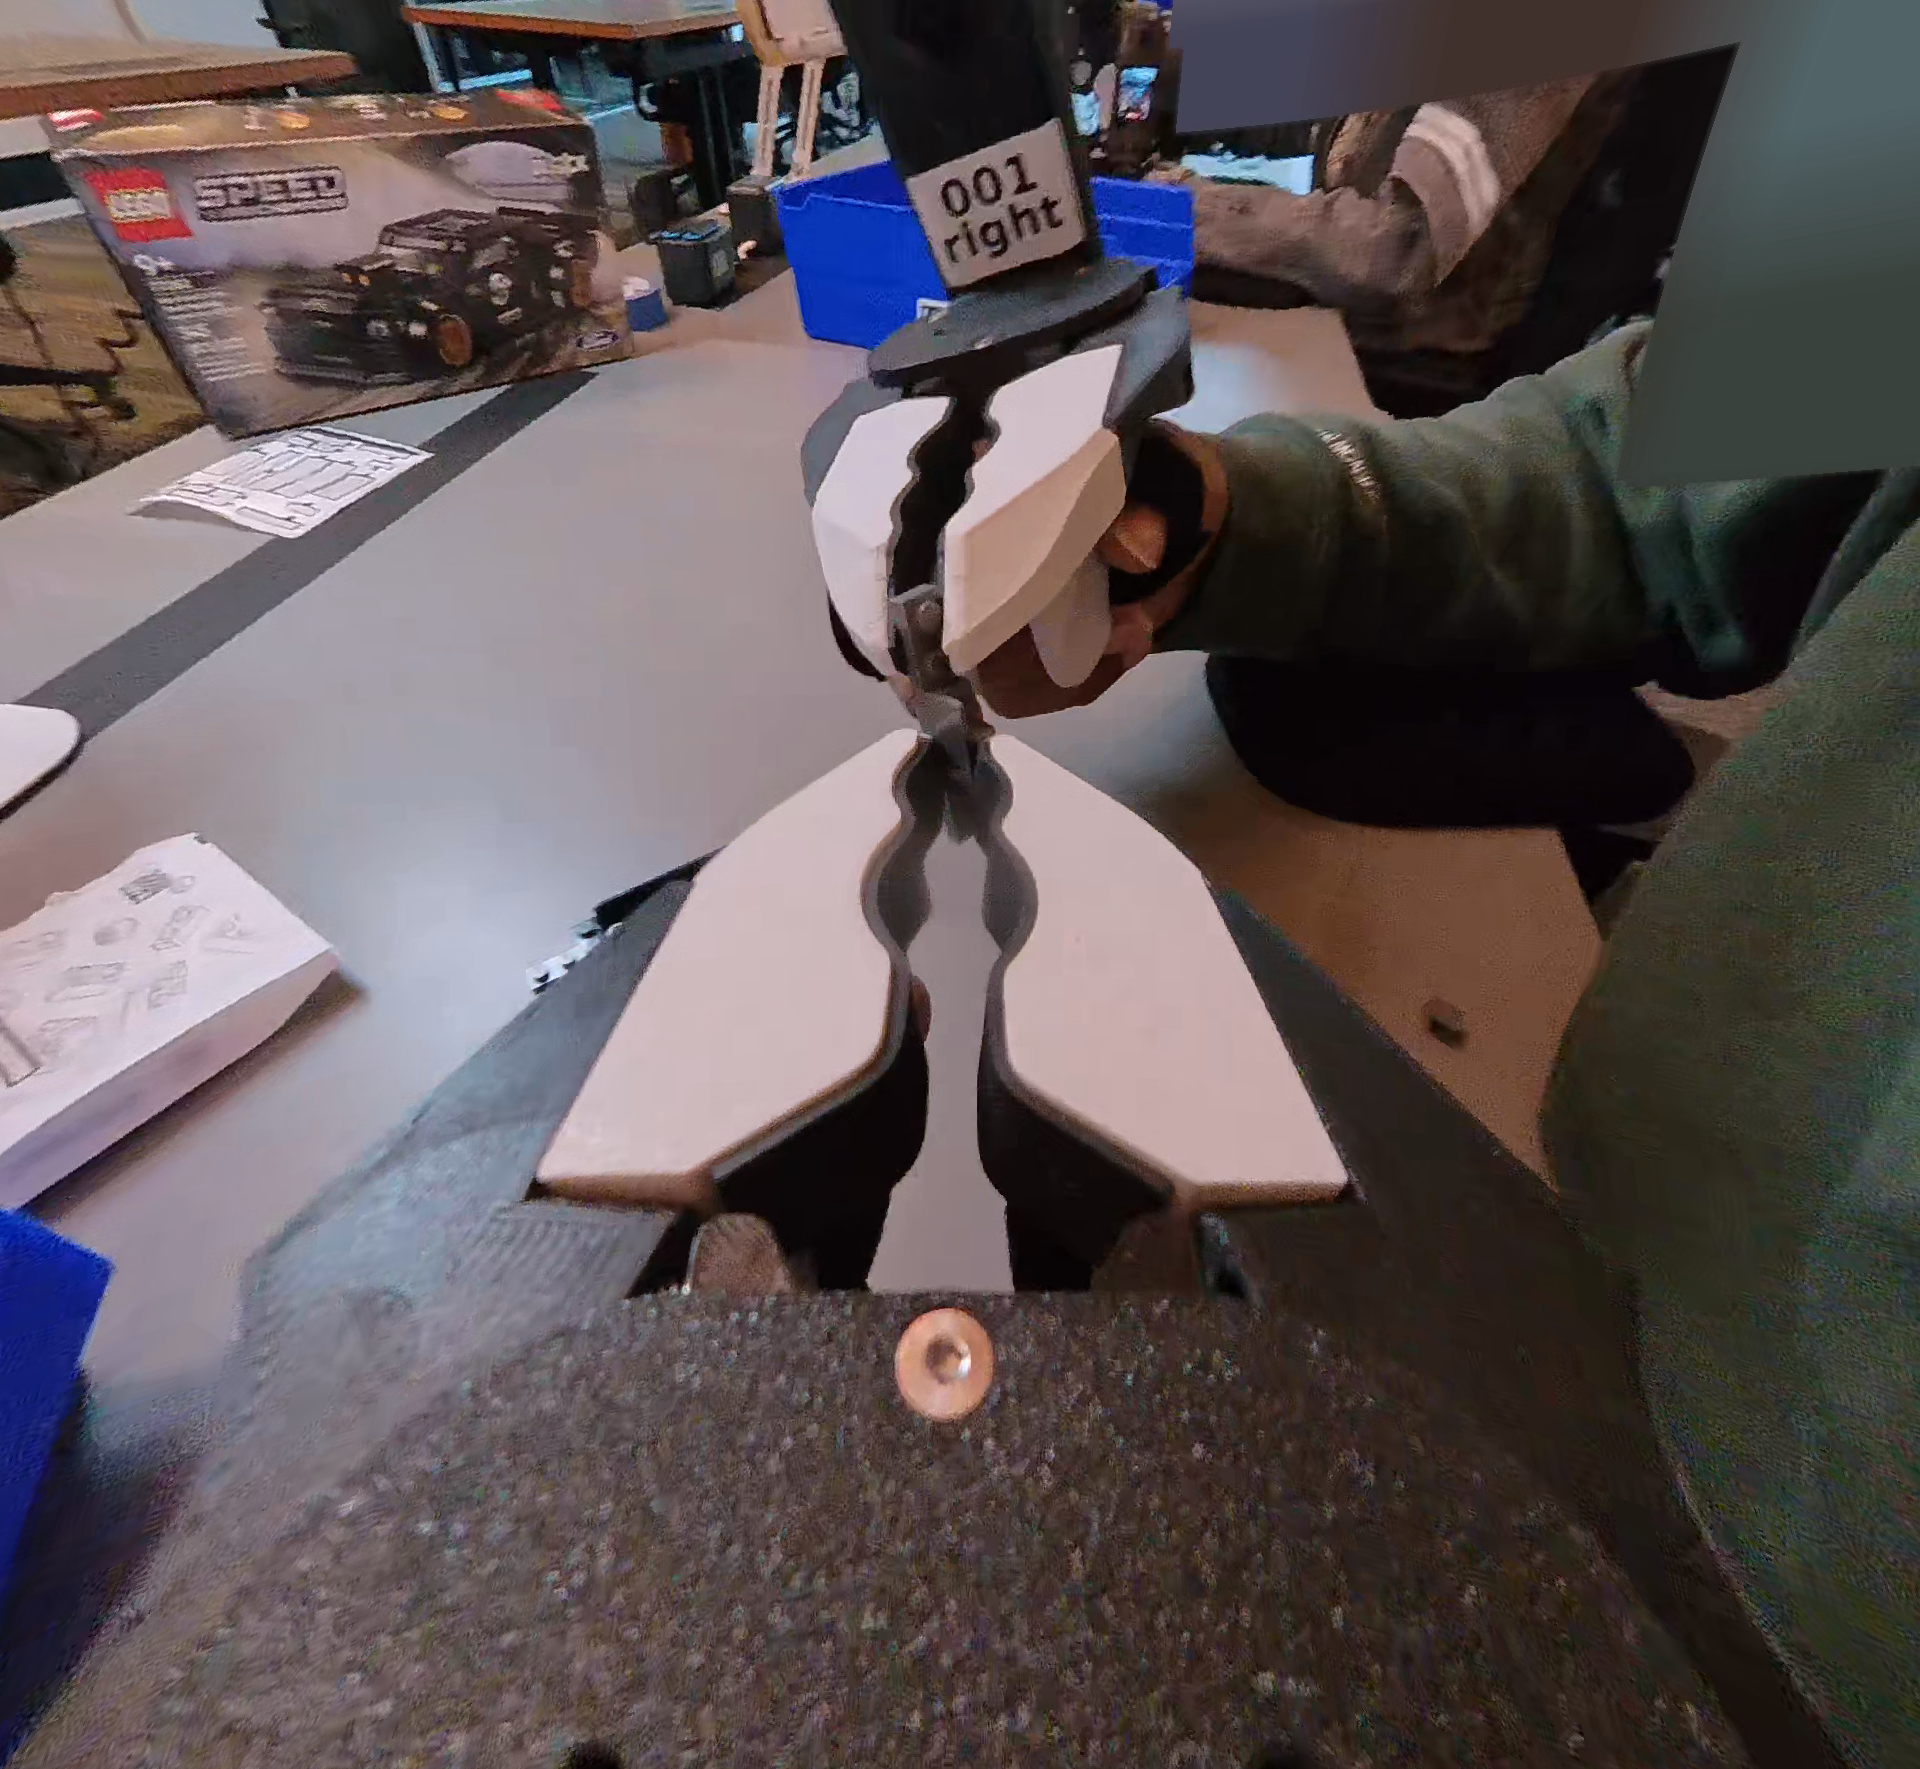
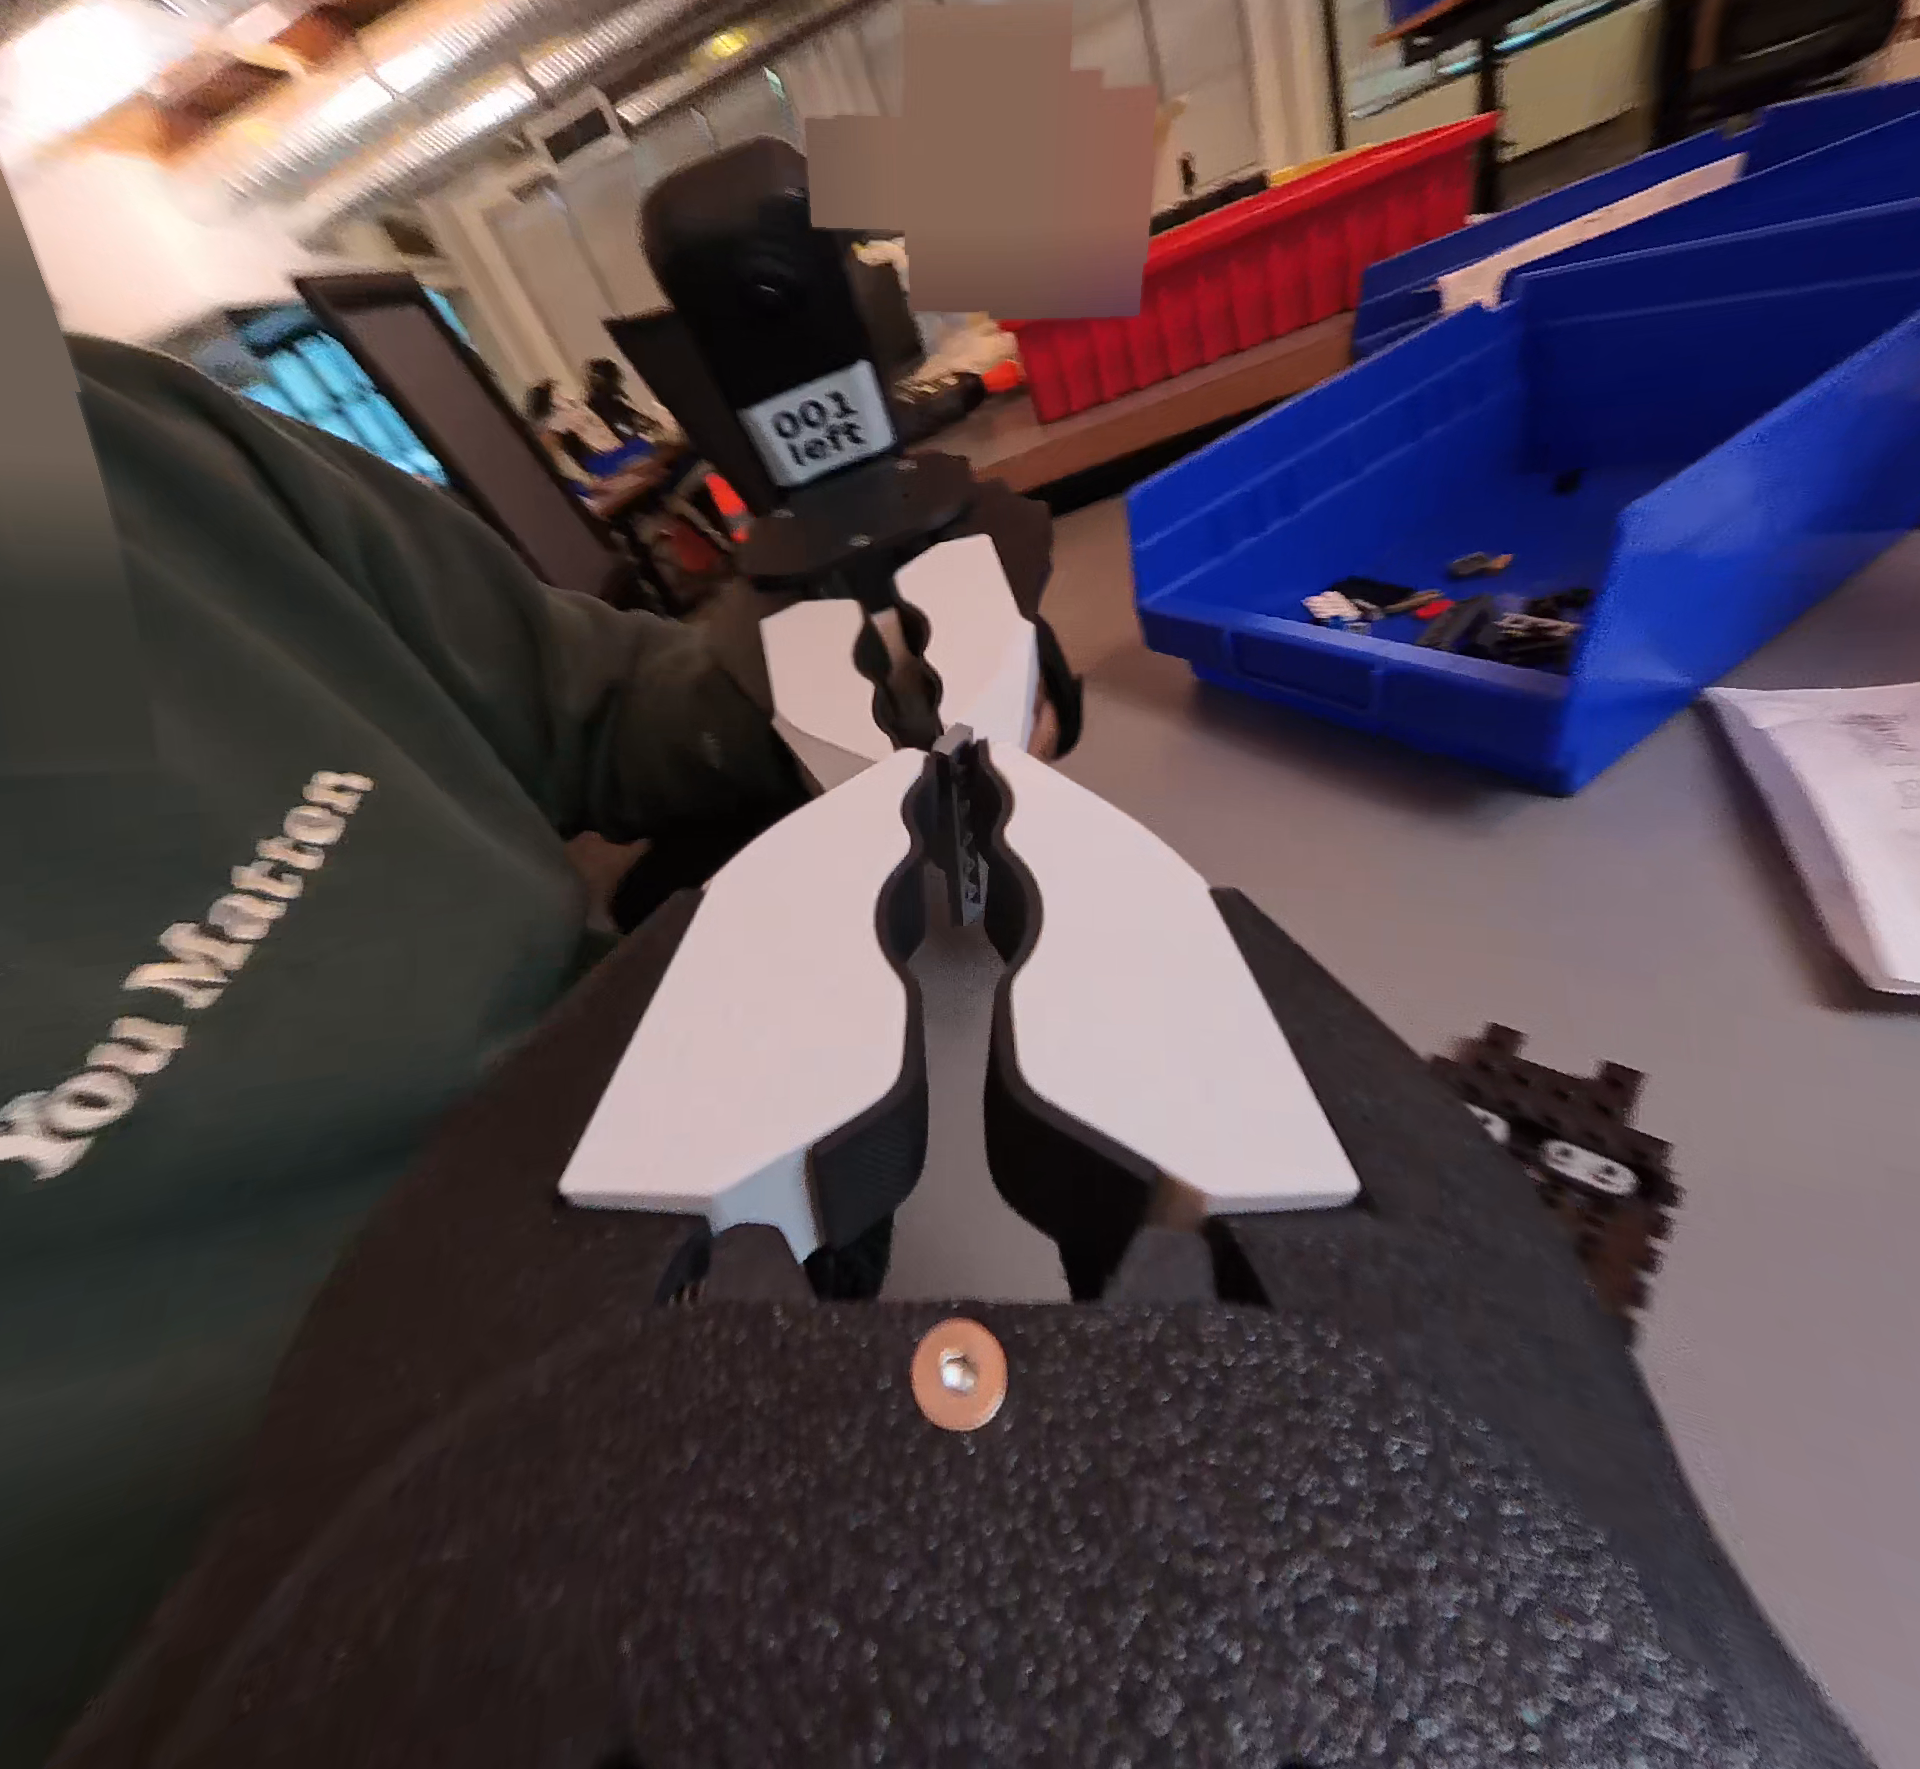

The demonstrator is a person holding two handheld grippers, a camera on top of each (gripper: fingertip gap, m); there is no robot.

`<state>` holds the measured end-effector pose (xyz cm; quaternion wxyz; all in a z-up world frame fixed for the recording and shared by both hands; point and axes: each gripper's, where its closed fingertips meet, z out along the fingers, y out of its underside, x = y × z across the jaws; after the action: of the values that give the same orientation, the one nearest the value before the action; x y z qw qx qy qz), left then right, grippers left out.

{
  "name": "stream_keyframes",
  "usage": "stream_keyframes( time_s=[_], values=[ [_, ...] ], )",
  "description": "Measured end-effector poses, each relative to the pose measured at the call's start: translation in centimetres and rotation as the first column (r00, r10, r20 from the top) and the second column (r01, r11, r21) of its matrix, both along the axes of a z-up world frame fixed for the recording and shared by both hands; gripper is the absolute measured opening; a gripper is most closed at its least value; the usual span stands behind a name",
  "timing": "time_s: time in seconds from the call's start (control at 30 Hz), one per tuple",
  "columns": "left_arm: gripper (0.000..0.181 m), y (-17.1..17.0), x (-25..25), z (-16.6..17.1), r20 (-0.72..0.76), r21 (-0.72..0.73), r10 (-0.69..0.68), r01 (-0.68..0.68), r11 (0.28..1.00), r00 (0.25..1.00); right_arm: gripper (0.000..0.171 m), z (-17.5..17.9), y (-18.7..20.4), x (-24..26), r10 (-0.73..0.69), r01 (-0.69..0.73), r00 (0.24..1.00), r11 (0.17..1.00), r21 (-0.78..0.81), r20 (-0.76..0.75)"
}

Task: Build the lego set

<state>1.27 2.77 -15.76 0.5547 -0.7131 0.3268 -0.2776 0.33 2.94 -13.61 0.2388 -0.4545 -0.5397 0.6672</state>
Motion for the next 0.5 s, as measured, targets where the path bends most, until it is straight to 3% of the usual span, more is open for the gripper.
stream_keyframes(
  time_s=[0.17,0.33,0.4,0.47,0.5],
  values=[
    [0.004,-1.7,1.1,1.1,0.221,-0.066,-0.185,0.204,0.977,0.957,0.005,0.6,-1.5,0.8,0.192,-0.197,0.98,0.962,-0.19,-0.042],
    [0.004,-2.2,0.5,2.2,0.385,-0.085,-0.255,0.309,0.947,0.887,0.005,1.4,-0.8,1.0,0.165,-0.18,0.983,0.956,-0.231,-0.082],
    [0.004,-0.5,-1.6,2.3,0.355,-0.076,-0.141,0.178,0.981,0.924,0.005,1.3,0.4,0.8,0.098,-0.113,0.992,0.968,-0.223,-0.076],
    [0.003,3.3,-6.8,1.8,0.222,-0.061,0.176,-0.166,0.984,0.959,0.005,1.4,1.4,0.7,0.048,-0.063,0.996,0.972,-0.227,-0.072],
    [0.003,5.0,-10.4,0.9,0.101,-0.047,0.366,-0.363,0.931,0.925,0.005,1.3,1.6,0.7,0.037,-0.051,0.997,0.973,-0.227,-0.068]
  ],
)
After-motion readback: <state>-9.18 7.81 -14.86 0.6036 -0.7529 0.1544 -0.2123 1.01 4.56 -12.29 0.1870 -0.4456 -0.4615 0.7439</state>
